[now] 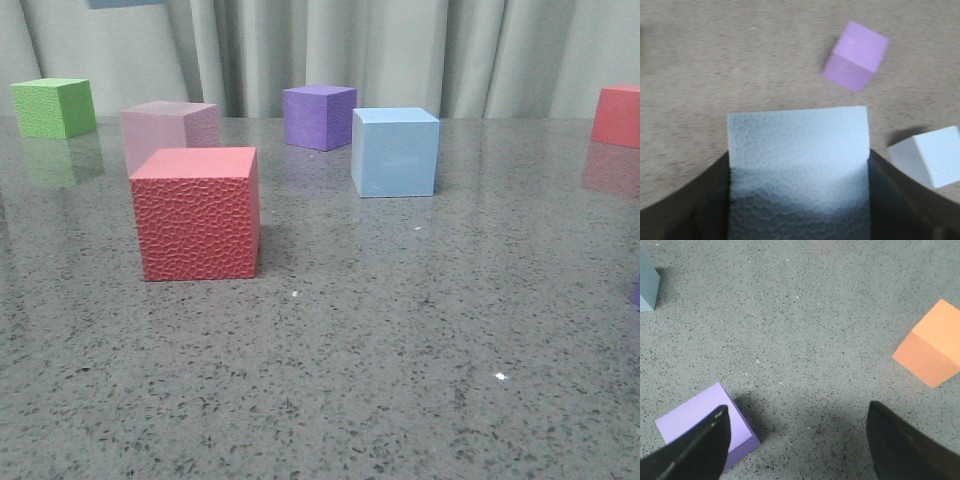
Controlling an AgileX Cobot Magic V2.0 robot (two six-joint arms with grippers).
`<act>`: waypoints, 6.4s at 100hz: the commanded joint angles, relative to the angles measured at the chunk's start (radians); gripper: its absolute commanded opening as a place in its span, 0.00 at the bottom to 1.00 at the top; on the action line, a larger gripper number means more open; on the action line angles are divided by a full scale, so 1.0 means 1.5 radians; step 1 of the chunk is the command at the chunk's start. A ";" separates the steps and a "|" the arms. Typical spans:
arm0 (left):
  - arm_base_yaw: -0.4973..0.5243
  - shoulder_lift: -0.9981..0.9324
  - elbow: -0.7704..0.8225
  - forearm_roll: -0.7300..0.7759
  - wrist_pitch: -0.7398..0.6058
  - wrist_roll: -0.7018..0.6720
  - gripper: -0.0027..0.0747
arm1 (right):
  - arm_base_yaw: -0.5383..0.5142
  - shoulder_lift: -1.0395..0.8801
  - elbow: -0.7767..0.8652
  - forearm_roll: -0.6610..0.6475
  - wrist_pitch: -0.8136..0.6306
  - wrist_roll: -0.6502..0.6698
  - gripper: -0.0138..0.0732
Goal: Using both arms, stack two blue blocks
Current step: 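Close the left gripper on the light blue cube and lift it, then carry the held cube above the placed light blue cube, then lower the held cube onto the placed cube and align it, then open the left gripper and raise it off the stack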
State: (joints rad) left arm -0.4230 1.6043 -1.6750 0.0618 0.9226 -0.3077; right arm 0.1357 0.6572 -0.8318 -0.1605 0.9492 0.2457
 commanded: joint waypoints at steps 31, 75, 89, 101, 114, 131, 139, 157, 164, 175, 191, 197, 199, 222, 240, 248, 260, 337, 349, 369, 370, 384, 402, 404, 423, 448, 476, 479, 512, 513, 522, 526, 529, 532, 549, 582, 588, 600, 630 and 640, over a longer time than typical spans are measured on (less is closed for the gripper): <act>-0.113 0.110 -0.153 -0.019 -0.043 -0.062 0.41 | -0.003 0.000 -0.016 -0.001 -0.045 -0.006 0.80; -0.185 0.206 -0.258 0.006 -0.046 -0.114 0.41 | -0.003 0.000 -0.016 0.000 -0.046 -0.006 0.80; -0.185 0.206 -0.258 0.005 -0.046 -0.114 0.41 | -0.003 0.000 -0.016 0.000 -0.046 -0.006 0.80; -0.185 0.206 -0.258 0.005 -0.046 -0.114 0.41 | -0.003 0.000 -0.016 0.000 -0.046 -0.006 0.80; -0.185 0.206 -0.258 0.007 -0.046 -0.114 0.41 | -0.003 0.000 -0.016 0.000 -0.046 -0.006 0.80; -0.185 0.206 -0.258 0.013 -0.046 -0.114 0.41 | -0.003 0.000 -0.016 0.000 -0.046 -0.006 0.80; -0.185 0.206 -0.258 0.008 -0.044 -0.114 0.41 | -0.003 0.000 -0.016 0.000 -0.046 -0.006 0.80; -0.185 0.206 -0.258 -0.001 -0.037 -0.114 0.41 | -0.003 0.000 -0.016 0.000 -0.048 -0.006 0.80; -0.187 0.206 -0.258 -0.003 -0.033 -0.131 0.41 | -0.003 0.000 -0.016 0.000 -0.050 -0.006 0.80; -0.189 0.206 -0.258 -0.001 -0.035 -0.161 0.41 | -0.003 0.000 -0.016 0.000 -0.054 -0.006 0.80; -0.217 0.207 -0.258 0.066 -0.035 -0.213 0.41 | -0.003 0.000 -0.016 0.000 -0.056 -0.006 0.80; -0.229 0.208 -0.258 0.103 -0.032 -0.239 0.41 | -0.003 0.000 -0.016 0.000 -0.056 -0.006 0.80; -0.231 0.208 -0.258 0.116 -0.031 -0.246 0.41 | -0.003 0.000 -0.016 0.000 -0.056 -0.006 0.80; -0.240 0.217 -0.258 0.146 -0.017 -0.285 0.41 | -0.003 0.000 -0.016 0.000 -0.056 -0.006 0.80; -0.244 0.227 -0.258 0.146 -0.010 -0.299 0.41 | -0.003 0.000 -0.016 0.000 -0.056 -0.006 0.80; -0.248 0.230 -0.258 0.149 -0.012 -0.302 0.41 | -0.003 0.000 -0.016 0.000 -0.057 -0.006 0.80; -0.253 0.235 -0.258 0.149 -0.018 -0.304 0.41 | -0.003 0.000 -0.016 0.000 -0.057 -0.006 0.80; -0.254 0.235 -0.258 0.153 -0.020 -0.315 0.41 | -0.003 0.000 -0.016 0.000 -0.057 -0.006 0.80; -0.254 0.235 -0.258 0.153 -0.020 -0.316 0.41 | -0.003 0.000 -0.016 0.000 -0.057 -0.006 0.80; -0.254 0.235 -0.258 0.154 -0.020 -0.316 0.41 | -0.003 0.000 -0.016 0.000 -0.057 -0.006 0.80; -0.254 0.235 -0.258 0.154 -0.020 -0.316 0.41 | -0.003 0.000 -0.016 0.000 -0.057 -0.006 0.80; -0.254 0.235 -0.258 0.155 -0.020 -0.316 0.41 | -0.003 0.000 -0.016 0.000 -0.057 -0.006 0.80; -0.254 0.238 -0.258 0.155 -0.020 -0.316 0.41 | -0.003 0.000 -0.016 0.000 -0.057 -0.006 0.80; -0.254 0.237 -0.258 0.155 -0.020 -0.316 0.41 | -0.003 0.000 -0.016 0.000 -0.057 -0.006 0.80; -0.254 0.248 -0.258 0.155 -0.011 -0.316 0.41 | -0.003 0.000 -0.016 0.000 -0.057 -0.006 0.80; -0.253 0.248 -0.258 0.158 -0.011 -0.316 0.41 | -0.003 0.000 -0.016 0.000 -0.057 -0.006 0.80; -0.253 0.248 -0.258 0.159 -0.011 -0.316 0.41 | -0.003 0.000 -0.016 0.000 -0.057 -0.006 0.80; -0.253 0.248 -0.258 0.159 -0.011 -0.316 0.41 | -0.003 0.000 -0.016 0.000 -0.057 -0.006 0.80; -0.253 0.248 -0.258 0.159 -0.019 -0.316 0.50 | -0.003 0.000 -0.016 0.000 -0.057 -0.006 0.80; -0.253 0.248 -0.258 0.159 -0.019 -0.316 0.51 | -0.003 0.000 -0.016 0.000 -0.057 -0.006 0.80; -0.253 0.248 -0.258 0.159 -0.022 -0.316 0.62 | -0.003 0.000 -0.016 0.000 -0.057 -0.006 0.80; -0.253 0.248 -0.258 0.159 -0.022 -0.316 0.66 | -0.003 0.000 -0.016 0.000 -0.057 -0.006 0.80; -0.253 0.248 -0.258 0.159 -0.022 -0.316 0.68 | -0.003 0.000 -0.016 0.000 -0.057 -0.006 0.80; -0.253 0.248 -0.258 0.159 -0.022 -0.316 0.69 | -0.003 0.000 -0.016 0.000 -0.057 -0.006 0.80; -0.253 0.248 -0.258 0.159 -0.022 -0.316 0.71 | -0.003 0.000 -0.016 0.000 -0.057 -0.006 0.80; -0.253 0.248 -0.258 0.143 -0.024 -0.316 0.79 | -0.003 0.000 -0.016 0.000 -0.057 -0.006 0.80; -0.253 0.248 -0.258 0.143 -0.024 -0.316 0.79 | -0.003 0.000 -0.016 0.000 -0.057 -0.006 0.80; -0.253 0.246 -0.258 0.143 -0.021 -0.316 0.79 | -0.003 0.000 -0.016 0.000 -0.057 -0.006 0.80; -0.253 0.225 -0.258 0.145 -0.007 -0.308 0.78 | -0.003 0.000 -0.016 0.000 -0.057 -0.006 0.80; -0.253 0.211 -0.260 0.143 -0.009 -0.303 0.78 | -0.003 0.000 -0.016 0.000 -0.057 -0.006 0.80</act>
State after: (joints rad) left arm -0.7950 2.0107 -2.0301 0.2703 0.9565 -0.7708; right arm 0.1357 0.6572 -0.8318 -0.1485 0.9293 0.2452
